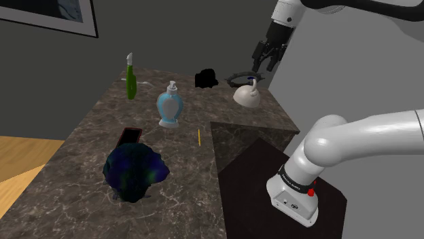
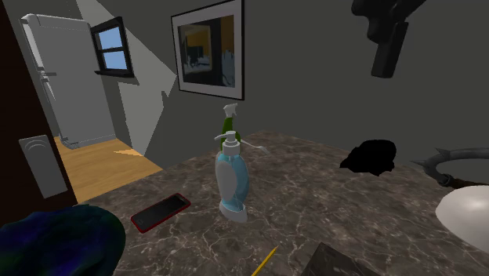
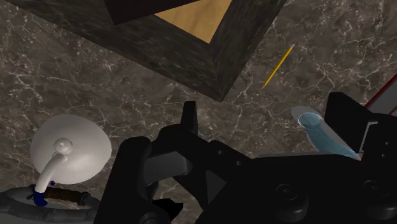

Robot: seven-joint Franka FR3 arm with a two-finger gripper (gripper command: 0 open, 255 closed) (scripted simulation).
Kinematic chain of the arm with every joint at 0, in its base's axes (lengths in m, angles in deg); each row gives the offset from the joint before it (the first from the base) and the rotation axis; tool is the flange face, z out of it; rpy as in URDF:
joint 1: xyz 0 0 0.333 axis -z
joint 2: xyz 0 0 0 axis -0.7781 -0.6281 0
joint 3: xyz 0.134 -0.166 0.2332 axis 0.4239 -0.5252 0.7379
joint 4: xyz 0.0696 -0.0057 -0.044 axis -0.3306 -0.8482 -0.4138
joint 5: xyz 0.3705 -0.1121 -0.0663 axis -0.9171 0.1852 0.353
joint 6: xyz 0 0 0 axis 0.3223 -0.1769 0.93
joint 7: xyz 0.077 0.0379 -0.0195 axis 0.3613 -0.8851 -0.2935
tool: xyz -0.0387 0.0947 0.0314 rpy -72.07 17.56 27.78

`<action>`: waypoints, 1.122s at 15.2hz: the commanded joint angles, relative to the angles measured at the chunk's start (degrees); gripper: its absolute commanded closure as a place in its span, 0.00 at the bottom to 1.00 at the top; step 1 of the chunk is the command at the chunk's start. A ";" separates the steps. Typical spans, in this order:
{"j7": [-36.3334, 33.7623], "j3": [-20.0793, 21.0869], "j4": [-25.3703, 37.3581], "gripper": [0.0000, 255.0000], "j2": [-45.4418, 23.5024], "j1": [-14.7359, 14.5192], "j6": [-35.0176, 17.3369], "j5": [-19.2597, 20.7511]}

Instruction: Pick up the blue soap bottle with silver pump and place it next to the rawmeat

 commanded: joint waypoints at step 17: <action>-12.35 9.31 10.03 0.00 -29.22 -2.88 -20.95 -3.98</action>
